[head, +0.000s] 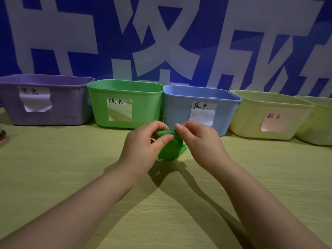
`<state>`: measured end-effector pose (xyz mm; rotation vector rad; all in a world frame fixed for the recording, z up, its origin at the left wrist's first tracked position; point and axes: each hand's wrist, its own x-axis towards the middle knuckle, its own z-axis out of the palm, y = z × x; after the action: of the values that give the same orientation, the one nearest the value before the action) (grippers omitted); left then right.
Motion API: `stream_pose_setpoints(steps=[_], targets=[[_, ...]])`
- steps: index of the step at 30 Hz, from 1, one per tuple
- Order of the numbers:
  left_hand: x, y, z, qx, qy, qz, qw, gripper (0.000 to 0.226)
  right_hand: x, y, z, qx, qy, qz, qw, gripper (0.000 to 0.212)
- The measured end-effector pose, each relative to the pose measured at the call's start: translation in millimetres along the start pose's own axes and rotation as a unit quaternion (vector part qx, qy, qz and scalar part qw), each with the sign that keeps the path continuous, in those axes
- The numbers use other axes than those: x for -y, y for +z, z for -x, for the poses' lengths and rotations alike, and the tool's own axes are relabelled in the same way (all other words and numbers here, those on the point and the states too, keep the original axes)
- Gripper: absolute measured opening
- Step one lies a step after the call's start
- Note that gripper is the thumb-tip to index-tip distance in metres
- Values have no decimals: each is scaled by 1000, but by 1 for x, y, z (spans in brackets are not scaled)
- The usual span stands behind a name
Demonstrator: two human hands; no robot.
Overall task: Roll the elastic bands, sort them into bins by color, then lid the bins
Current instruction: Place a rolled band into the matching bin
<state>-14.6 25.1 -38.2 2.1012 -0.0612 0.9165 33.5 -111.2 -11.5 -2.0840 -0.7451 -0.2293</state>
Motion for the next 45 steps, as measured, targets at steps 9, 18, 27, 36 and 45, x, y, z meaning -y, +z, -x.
stream_pose_setpoints(steps=[9, 18, 27, 36, 45], targets=[[5, 0, -2, 3, 17, -34, 999, 17, 0, 2, 1, 5, -6, -74, 997, 11], [3, 0, -1, 1, 23, -29, 999, 7, -1, 2, 0, -7, 0, -19, 1000, 21], [5, 0, -2, 5, 50, -63, 997, 11, 0, 3, 2, 0, 19, -52, 998, 28], [7, 1, -2, 0, 34, -39, 999, 30, 0, 4, 1, 0, -14, -24, 1000, 13], [3, 0, -1, 1, 72, -66, 995, 11, -2, 1, -1, -36, 17, -64, 997, 26]])
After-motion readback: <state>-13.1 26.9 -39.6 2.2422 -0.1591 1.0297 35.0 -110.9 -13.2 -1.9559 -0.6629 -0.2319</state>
